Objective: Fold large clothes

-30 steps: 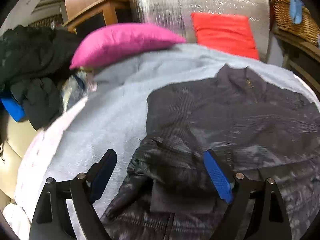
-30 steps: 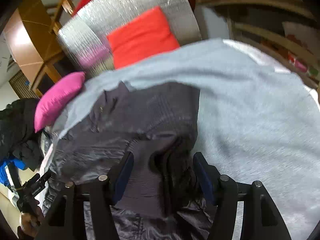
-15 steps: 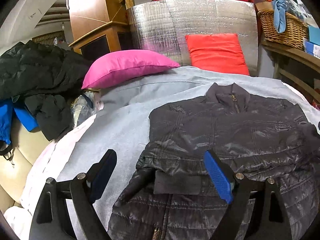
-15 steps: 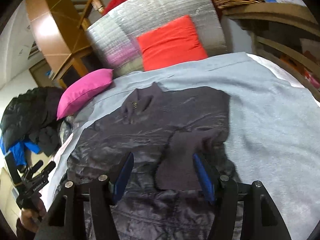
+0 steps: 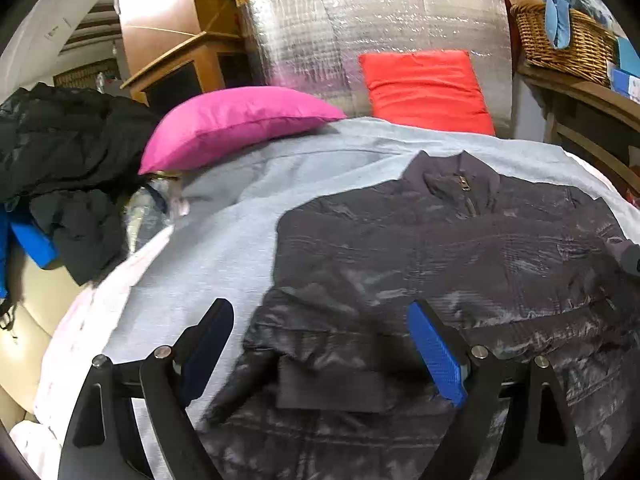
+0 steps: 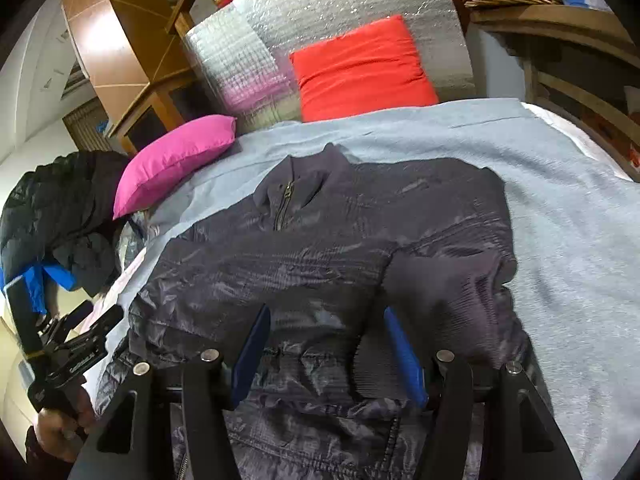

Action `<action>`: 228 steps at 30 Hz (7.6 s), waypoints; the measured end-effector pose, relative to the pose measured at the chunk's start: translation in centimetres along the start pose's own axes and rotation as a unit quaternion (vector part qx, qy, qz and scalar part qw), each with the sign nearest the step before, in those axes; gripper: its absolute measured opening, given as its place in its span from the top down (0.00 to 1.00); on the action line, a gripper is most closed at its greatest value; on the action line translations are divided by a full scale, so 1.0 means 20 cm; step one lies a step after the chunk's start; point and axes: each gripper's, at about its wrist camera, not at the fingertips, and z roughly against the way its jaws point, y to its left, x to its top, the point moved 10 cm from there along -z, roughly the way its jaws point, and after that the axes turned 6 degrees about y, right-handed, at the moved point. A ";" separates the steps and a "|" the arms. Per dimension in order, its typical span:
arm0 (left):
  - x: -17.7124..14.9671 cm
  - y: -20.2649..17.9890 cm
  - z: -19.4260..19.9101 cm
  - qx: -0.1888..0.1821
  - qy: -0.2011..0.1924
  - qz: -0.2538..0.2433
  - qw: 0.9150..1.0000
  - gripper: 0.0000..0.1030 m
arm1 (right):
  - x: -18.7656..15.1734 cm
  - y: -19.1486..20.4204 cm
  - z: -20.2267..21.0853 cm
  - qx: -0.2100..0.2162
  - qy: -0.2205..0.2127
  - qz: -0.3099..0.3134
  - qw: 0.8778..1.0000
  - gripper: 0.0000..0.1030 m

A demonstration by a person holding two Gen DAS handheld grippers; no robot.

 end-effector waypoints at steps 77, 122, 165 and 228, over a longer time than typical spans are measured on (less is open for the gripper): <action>-1.15 0.41 0.49 -0.141 0.182 0.092 0.969 0.15 | -1.42 -0.13 0.63 0.023 0.169 -0.028 0.985 0.31; -0.71 0.36 0.89 -0.361 0.095 0.133 0.918 0.91 | -1.01 0.22 0.90 0.076 0.068 0.047 0.994 0.82; 0.61 -0.06 -0.95 -0.343 0.191 0.219 0.893 0.79 | 0.77 -0.64 -0.48 -0.046 0.127 -0.012 0.991 0.86; 0.54 0.30 -0.47 -0.142 0.060 0.158 0.975 0.20 | 0.81 -0.66 0.07 -0.075 -0.064 -0.089 0.991 0.26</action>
